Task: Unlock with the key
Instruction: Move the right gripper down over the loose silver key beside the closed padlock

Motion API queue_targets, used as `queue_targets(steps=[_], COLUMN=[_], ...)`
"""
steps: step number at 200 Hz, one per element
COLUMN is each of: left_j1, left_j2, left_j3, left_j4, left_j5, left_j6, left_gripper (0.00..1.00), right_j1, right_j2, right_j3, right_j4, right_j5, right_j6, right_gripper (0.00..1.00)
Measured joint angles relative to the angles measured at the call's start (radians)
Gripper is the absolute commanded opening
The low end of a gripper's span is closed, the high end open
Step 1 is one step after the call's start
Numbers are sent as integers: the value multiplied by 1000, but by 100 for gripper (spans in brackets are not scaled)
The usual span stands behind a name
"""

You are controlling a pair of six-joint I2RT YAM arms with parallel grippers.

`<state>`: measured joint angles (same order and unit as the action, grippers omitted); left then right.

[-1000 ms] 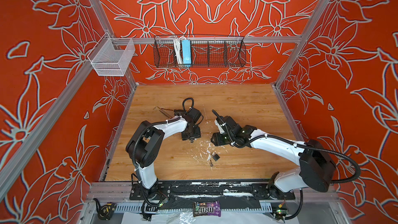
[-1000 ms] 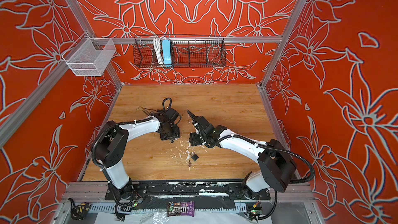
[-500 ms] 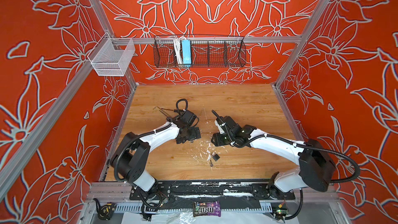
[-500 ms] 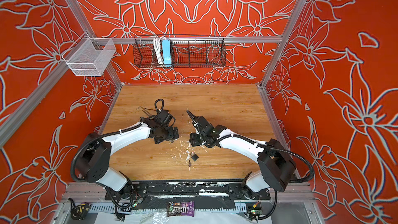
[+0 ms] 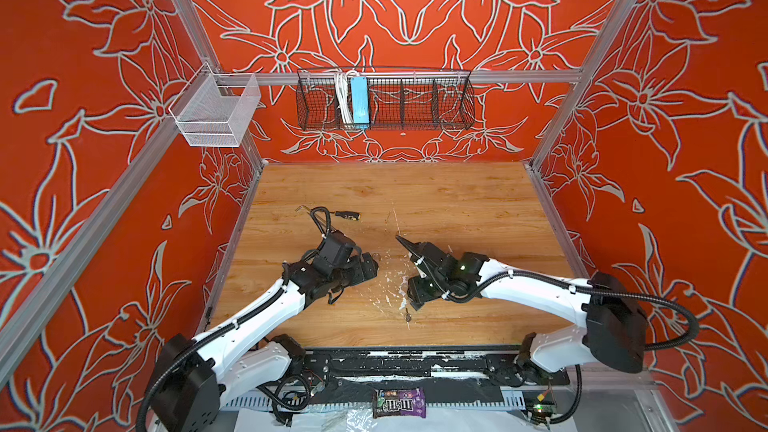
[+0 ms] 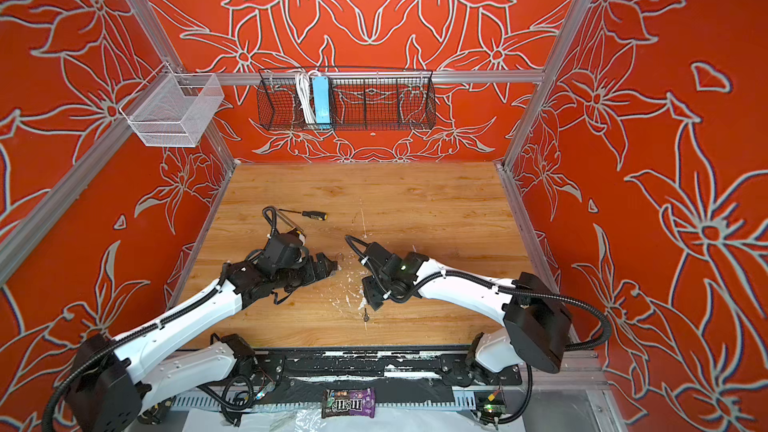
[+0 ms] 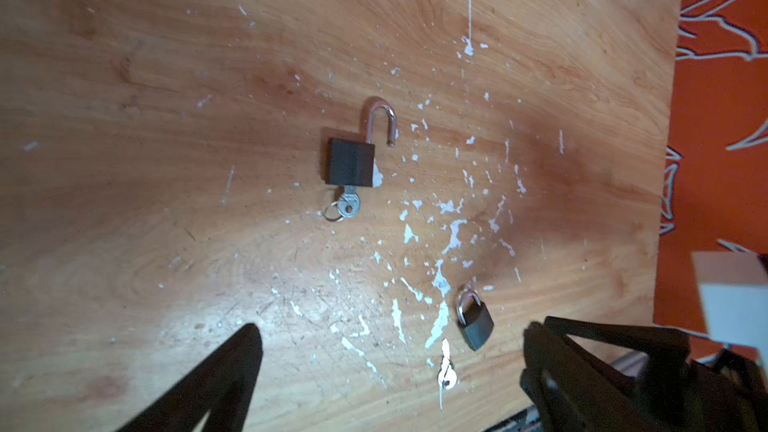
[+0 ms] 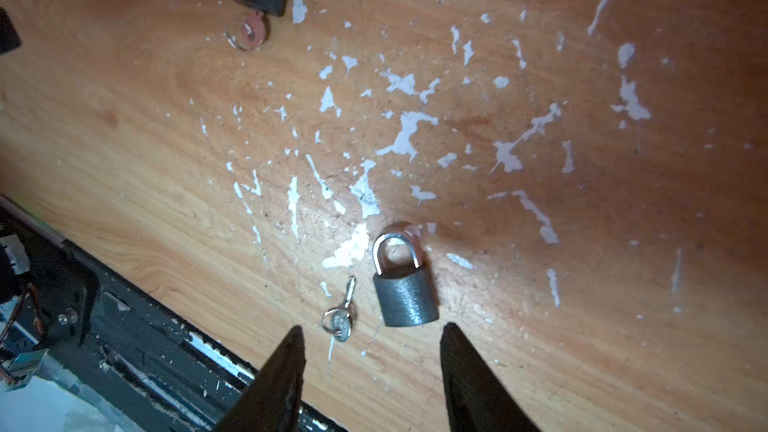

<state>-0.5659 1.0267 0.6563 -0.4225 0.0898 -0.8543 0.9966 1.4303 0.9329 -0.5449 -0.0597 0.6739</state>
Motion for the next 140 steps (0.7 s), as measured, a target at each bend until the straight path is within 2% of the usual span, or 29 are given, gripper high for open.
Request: queue_targets(steps=[48,95,140], left_j1=[-90,-95,-95], left_j2=[-27,-120,-199], left_j3=[-6,-34,-39], left_j4=[8,4,-50], left_j5=[-14,-40,-98], left_j6=[-62,-105,-133], left_gripper=[98,98,98], right_j1=[130,204,268], right_j2=[1,17,101], right_j3=[0,1,35], right_j4=[-19,-31,-49], right_j5=[61,138,209], right_j6=[87,163,205], right_gripper=[51,48,42])
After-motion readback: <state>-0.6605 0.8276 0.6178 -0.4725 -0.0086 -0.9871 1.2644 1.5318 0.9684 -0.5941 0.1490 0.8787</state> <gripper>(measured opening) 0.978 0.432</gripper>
